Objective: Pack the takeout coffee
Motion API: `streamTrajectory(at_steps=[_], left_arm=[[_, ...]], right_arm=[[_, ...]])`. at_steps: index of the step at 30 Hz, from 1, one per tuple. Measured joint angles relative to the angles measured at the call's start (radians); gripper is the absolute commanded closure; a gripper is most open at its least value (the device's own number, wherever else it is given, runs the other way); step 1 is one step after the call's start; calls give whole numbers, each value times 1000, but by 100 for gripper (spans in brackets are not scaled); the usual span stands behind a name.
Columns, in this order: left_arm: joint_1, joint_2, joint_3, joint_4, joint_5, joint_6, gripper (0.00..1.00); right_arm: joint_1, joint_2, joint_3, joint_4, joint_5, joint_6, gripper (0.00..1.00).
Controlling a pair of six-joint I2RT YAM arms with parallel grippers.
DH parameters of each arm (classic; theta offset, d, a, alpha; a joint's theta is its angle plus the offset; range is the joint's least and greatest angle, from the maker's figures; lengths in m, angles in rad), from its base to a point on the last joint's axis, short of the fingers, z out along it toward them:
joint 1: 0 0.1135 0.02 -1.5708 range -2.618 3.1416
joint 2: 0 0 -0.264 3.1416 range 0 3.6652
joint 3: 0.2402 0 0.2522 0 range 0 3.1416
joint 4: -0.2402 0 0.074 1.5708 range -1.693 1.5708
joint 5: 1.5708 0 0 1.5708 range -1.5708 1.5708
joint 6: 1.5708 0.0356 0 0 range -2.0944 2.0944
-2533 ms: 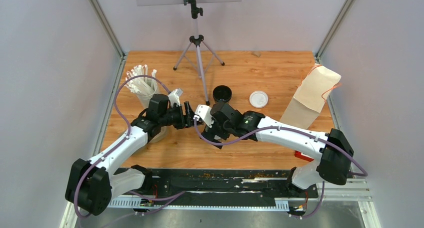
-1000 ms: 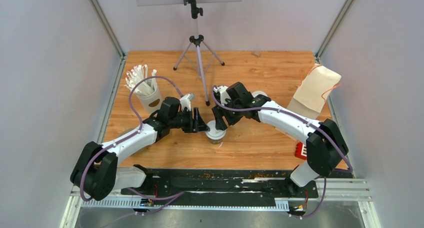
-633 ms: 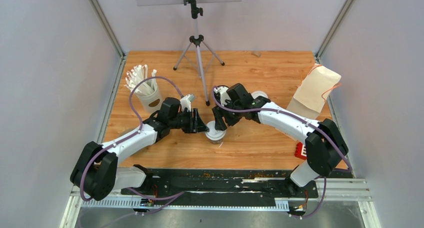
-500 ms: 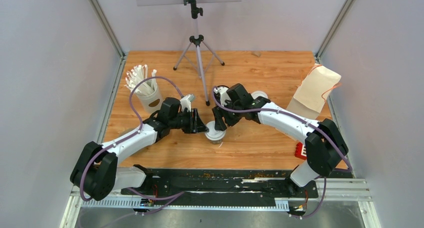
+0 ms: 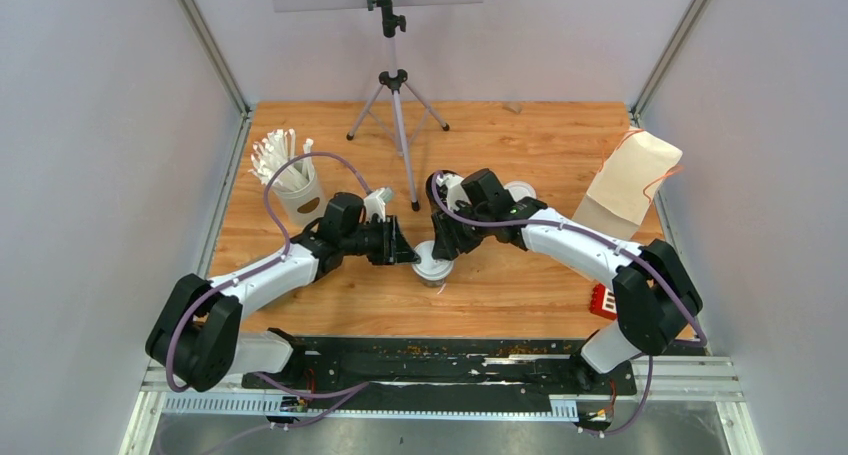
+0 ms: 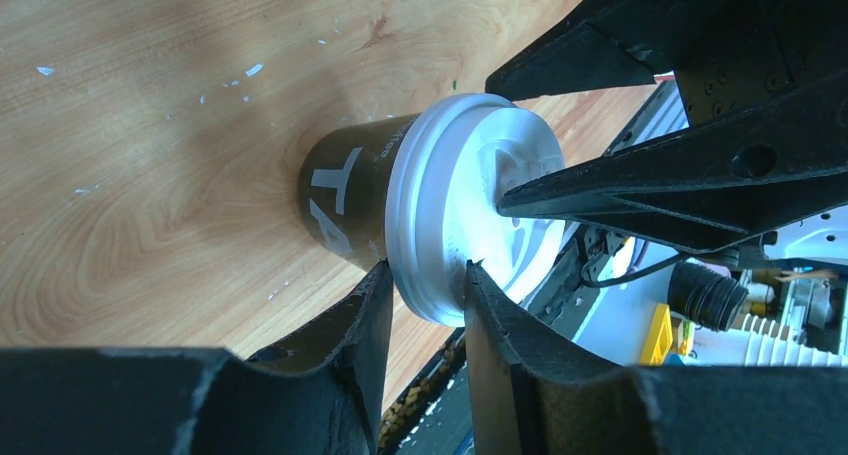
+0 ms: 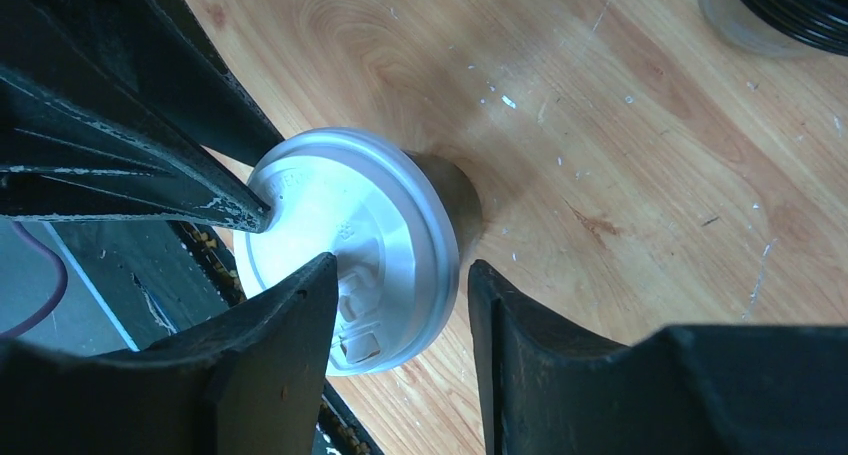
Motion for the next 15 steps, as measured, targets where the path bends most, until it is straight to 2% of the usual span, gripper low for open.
streamTrajectory(at_steps=[9, 15], left_arm=[[-5, -63, -18, -35, -19, -47, 58], [-5, -82, -25, -61, -28, -48, 38]], right_arm=[[-5, -3, -11, 17, -50, 6, 51], [-5, 0, -11, 18, -68, 10, 51]])
